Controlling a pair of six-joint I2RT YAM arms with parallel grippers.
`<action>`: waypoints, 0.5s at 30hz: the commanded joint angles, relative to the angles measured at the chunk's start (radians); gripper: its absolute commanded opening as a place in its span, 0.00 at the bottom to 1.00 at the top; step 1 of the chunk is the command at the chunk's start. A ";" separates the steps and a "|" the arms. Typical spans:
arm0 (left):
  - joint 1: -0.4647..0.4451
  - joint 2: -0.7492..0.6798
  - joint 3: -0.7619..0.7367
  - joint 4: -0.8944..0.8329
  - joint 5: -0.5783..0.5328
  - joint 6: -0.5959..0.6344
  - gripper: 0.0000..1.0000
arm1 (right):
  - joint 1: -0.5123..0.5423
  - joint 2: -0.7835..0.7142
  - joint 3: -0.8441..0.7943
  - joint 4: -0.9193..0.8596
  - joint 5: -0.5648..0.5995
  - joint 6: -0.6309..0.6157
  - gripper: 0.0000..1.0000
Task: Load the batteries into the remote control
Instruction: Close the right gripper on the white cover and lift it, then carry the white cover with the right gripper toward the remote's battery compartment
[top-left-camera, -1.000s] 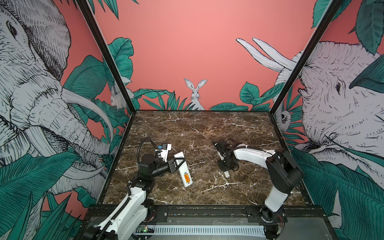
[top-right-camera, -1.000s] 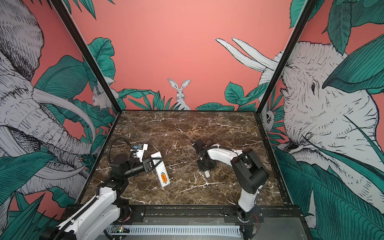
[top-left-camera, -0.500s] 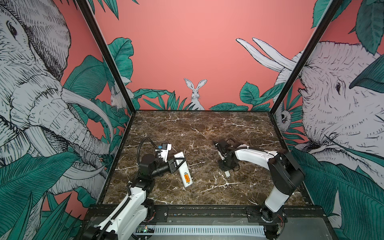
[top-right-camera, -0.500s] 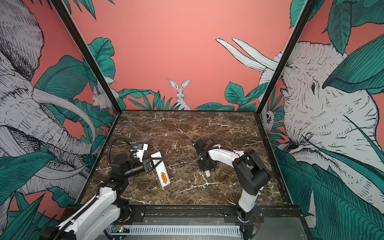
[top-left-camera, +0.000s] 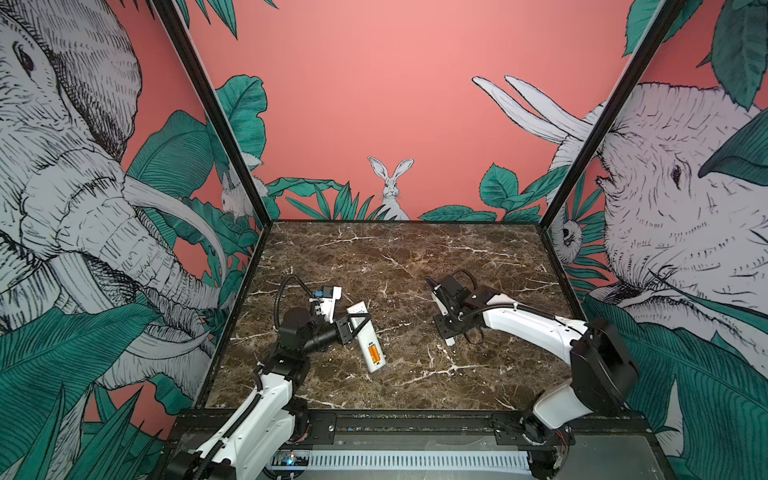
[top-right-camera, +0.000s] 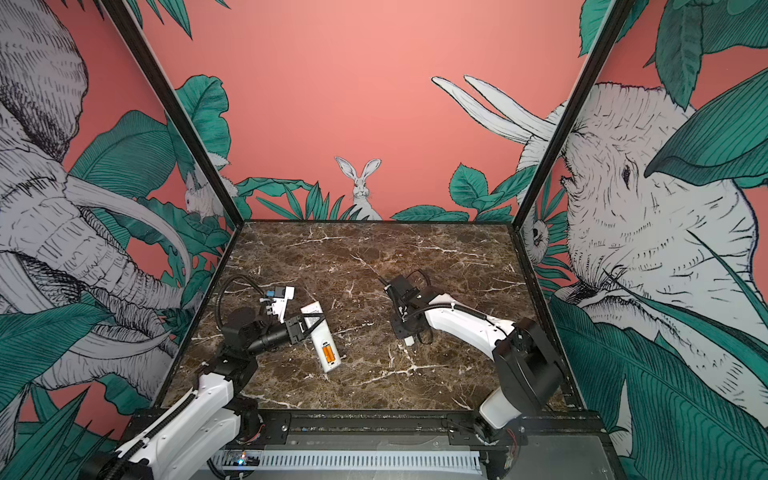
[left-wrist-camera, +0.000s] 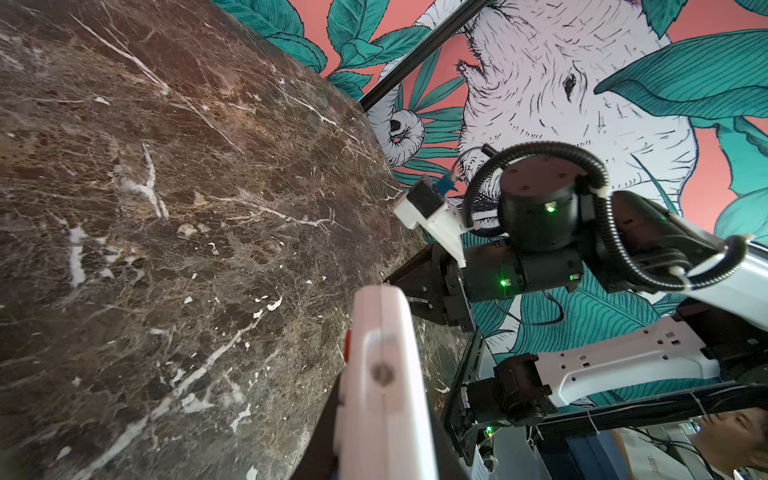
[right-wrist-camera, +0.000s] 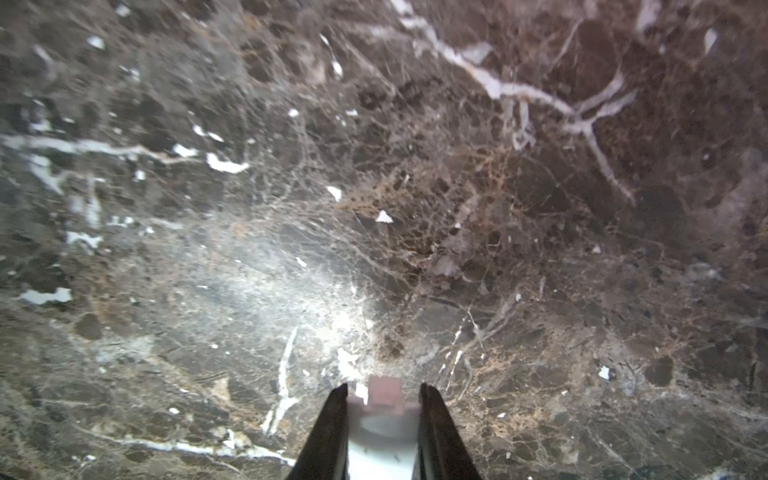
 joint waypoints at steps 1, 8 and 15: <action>-0.003 -0.021 0.000 0.034 -0.012 -0.020 0.00 | 0.033 -0.049 -0.009 0.047 0.030 0.033 0.13; -0.003 -0.021 0.022 0.014 -0.021 -0.032 0.00 | 0.120 -0.103 -0.009 0.097 0.085 0.058 0.12; -0.003 -0.022 0.043 -0.019 -0.023 -0.030 0.00 | 0.202 -0.166 -0.002 0.140 0.136 0.084 0.11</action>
